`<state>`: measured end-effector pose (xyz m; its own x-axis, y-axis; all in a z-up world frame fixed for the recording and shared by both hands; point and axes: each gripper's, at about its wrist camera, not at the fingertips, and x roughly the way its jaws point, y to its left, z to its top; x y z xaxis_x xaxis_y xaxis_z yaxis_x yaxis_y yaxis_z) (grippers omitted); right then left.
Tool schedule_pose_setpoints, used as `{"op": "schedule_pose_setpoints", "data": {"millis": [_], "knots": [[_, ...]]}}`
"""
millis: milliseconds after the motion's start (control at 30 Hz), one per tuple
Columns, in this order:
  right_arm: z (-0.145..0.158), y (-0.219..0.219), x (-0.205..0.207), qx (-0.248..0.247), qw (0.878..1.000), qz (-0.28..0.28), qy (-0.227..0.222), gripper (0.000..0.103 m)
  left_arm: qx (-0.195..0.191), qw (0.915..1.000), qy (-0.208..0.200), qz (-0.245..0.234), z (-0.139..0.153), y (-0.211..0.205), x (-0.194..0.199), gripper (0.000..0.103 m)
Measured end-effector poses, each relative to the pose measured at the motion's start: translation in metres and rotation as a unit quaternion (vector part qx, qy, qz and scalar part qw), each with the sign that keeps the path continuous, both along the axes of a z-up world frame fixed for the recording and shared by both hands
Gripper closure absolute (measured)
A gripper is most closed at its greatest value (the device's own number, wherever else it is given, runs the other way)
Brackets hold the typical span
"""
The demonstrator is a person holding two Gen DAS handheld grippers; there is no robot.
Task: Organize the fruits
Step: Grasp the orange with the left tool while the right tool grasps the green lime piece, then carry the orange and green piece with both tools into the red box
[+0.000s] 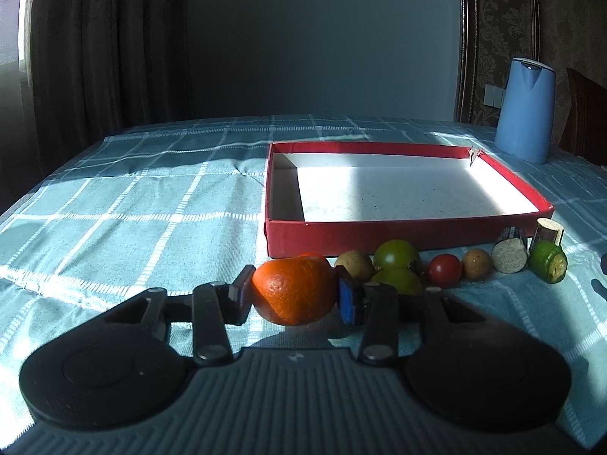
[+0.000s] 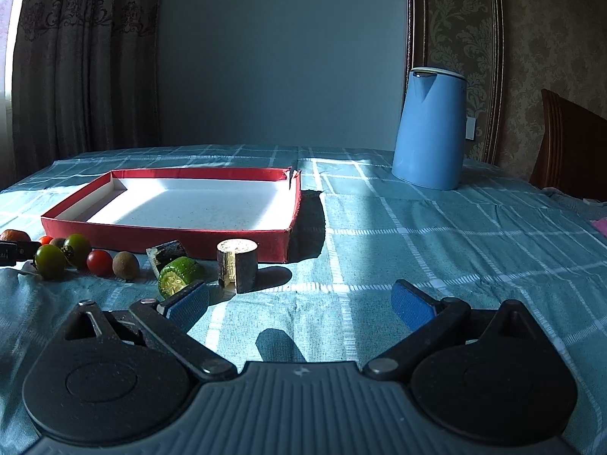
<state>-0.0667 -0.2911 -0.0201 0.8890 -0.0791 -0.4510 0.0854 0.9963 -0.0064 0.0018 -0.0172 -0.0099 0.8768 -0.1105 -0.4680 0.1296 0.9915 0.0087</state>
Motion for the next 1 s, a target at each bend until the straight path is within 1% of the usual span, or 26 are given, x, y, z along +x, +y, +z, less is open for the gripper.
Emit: {"op": "schedule_pose_setpoints", "data": {"millis": [100, 167, 267, 300, 333, 467, 500, 633, 733, 767, 833, 867, 933, 1000], "knots": [[-0.001, 0.009, 0.003, 0.003, 1.000, 0.012, 0.005, 0.000, 0.008, 1.0000, 0.004, 0.001, -0.004, -0.001, 0.001, 0.063], [-0.003, 0.021, 0.009, -0.003, 1.000, 0.022, 0.012, 0.001, 0.000, 1.0000, 0.009, 0.002, -0.005, 0.002, 0.001, 0.063], [-0.005, 0.037, 0.021, -0.019, 0.999, 0.034, 0.029, 0.014, -0.009, 0.9999, 0.010, 0.002, -0.006, 0.005, 0.001, 0.063], [-0.005, 0.041, 0.025, -0.019, 0.998, 0.042, 0.033, 0.022, -0.009, 0.9999, 0.012, 0.001, -0.006, 0.005, 0.001, 0.063], [-0.005, 0.043, 0.029, -0.016, 0.998, 0.049, 0.036, 0.025, -0.007, 0.9999, 0.012, 0.001, -0.006, 0.005, 0.001, 0.063], [-0.006, 0.051, 0.046, -0.006, 0.997, 0.057, 0.055, 0.025, -0.004, 1.0000, 0.008, -0.001, -0.006, 0.003, 0.000, 0.063], [-0.006, 0.052, 0.048, -0.004, 0.997, 0.059, 0.057, 0.027, -0.004, 1.0000, 0.008, -0.002, -0.006, 0.003, 0.000, 0.063], [-0.008, 0.058, 0.055, 0.002, 0.995, 0.069, 0.066, 0.039, -0.003, 0.9999, 0.011, -0.003, -0.007, 0.003, 0.000, 0.063], [-0.011, 0.059, 0.057, 0.011, 0.994, 0.077, 0.073, 0.046, -0.005, 0.9999, 0.012, -0.003, -0.007, 0.004, 0.001, 0.063], [-0.012, 0.058, 0.059, 0.018, 0.994, 0.080, 0.075, 0.047, -0.004, 0.9999, 0.013, -0.002, -0.007, 0.004, 0.001, 0.063], [-0.015, 0.053, 0.063, 0.041, 0.992, 0.087, 0.076, 0.054, -0.003, 0.9999, 0.014, -0.004, -0.007, 0.003, 0.000, 0.063], [-0.016, 0.052, 0.064, 0.048, 0.992, 0.090, 0.074, 0.058, -0.003, 0.9999, 0.013, -0.004, -0.007, 0.003, 0.000, 0.063], [-0.017, 0.050, 0.064, 0.062, 0.990, 0.103, 0.074, 0.072, -0.001, 0.9999, 0.014, -0.003, -0.008, 0.003, 0.000, 0.062], [-0.017, 0.050, 0.062, 0.066, 0.990, 0.102, 0.072, 0.073, 0.000, 0.9999, 0.016, -0.004, -0.008, 0.002, 0.001, 0.062]]}}
